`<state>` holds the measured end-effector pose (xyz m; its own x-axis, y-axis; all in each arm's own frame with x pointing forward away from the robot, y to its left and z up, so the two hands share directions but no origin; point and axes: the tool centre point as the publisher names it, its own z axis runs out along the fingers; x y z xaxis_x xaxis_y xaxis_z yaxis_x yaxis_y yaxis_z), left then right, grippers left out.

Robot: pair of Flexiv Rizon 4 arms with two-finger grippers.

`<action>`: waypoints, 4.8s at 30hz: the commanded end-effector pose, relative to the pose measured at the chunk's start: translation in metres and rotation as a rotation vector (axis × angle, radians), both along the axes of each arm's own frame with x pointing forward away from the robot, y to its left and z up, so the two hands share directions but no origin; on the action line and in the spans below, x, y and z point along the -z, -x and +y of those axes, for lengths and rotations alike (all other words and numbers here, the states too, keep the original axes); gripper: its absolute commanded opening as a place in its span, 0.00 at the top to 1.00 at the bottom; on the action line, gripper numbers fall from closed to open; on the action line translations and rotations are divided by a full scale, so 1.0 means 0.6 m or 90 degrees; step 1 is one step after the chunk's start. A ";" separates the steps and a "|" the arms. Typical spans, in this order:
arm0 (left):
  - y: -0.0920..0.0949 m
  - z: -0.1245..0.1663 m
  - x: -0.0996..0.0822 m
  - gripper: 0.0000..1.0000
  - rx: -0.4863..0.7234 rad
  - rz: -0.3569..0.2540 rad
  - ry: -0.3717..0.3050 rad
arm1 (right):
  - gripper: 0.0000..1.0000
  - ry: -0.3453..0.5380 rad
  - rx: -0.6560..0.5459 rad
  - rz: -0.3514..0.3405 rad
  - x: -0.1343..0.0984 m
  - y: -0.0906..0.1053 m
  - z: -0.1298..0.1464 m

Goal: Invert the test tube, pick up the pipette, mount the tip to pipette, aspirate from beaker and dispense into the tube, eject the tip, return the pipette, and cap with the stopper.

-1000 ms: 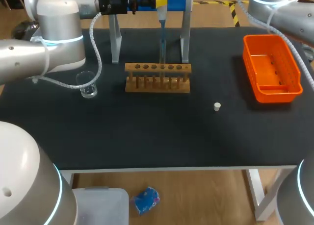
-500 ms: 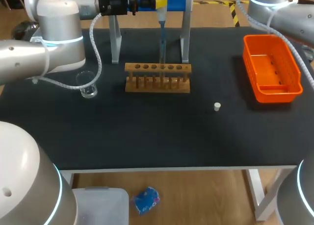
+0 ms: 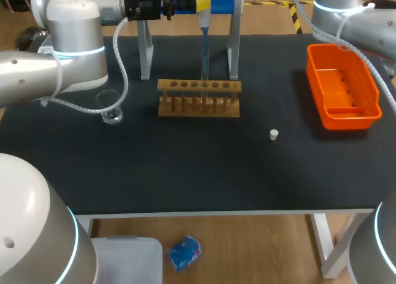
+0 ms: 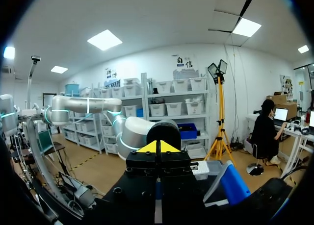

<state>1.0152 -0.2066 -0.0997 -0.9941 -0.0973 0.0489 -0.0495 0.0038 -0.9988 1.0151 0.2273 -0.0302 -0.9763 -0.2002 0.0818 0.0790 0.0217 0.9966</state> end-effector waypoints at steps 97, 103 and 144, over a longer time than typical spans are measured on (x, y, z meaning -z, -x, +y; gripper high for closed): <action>-0.001 -0.002 -0.007 1.00 -0.002 -0.001 0.002 | 0.00 0.409 0.043 -0.113 0.310 0.050 -0.163; -0.001 -0.002 -0.007 1.00 -0.002 -0.001 0.002 | 0.00 0.427 0.046 -0.104 0.330 0.052 -0.155; 0.005 -0.001 -0.039 1.00 0.003 -0.008 -0.011 | 0.00 0.445 0.064 -0.098 0.359 0.048 -0.151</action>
